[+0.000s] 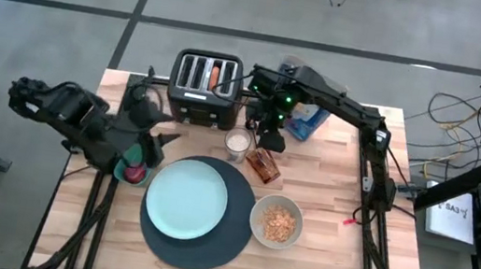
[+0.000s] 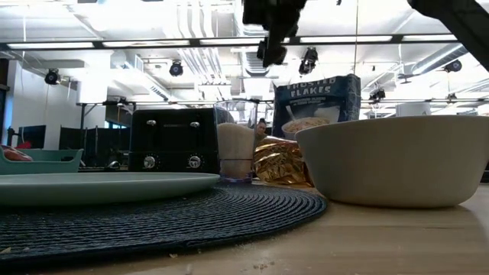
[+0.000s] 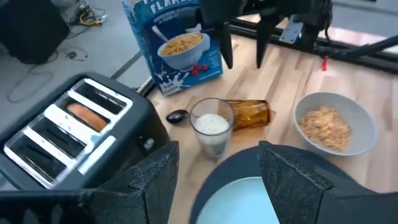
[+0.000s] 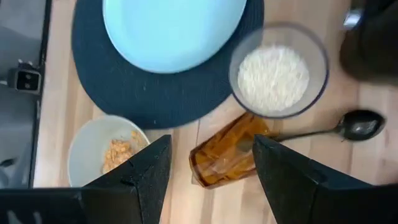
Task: Arrange a breakfast setting
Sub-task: Adjust the orange glass on the table
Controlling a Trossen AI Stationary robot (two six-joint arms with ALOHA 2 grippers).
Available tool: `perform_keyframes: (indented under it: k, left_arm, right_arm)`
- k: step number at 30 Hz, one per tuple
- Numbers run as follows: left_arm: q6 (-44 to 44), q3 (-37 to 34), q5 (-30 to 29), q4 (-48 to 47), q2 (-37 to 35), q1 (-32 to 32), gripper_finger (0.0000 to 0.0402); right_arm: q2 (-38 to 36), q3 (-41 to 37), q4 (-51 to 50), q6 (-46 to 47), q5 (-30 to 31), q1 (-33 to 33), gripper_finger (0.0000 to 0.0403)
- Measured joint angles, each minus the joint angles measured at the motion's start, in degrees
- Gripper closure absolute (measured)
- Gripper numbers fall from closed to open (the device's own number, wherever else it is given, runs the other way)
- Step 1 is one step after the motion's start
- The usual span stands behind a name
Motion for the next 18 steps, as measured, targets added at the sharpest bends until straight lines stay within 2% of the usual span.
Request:
perform_keyframes:
  k: [8,12,18]
  left_arm:
    - [-10.17,-7.44,-5.74,1.07,-5.07,-6.51,0.0201]
    - [-10.36,-8.6,-5.86,2.38,-5.8,-6.76,0.0201]
    - [-9.21,-9.49,-5.87,3.29,-5.89,-6.76,0.0201]
  right_arm:
    - [-0.96,-13.96,4.18,-2.23,2.85,-1.59,0.0188]
    - [-1.09,-20.03,10.01,-2.53,3.19,-1.51,0.0188]
    - [-1.16,-26.36,18.07,-2.72,7.57,-1.54,0.0188]
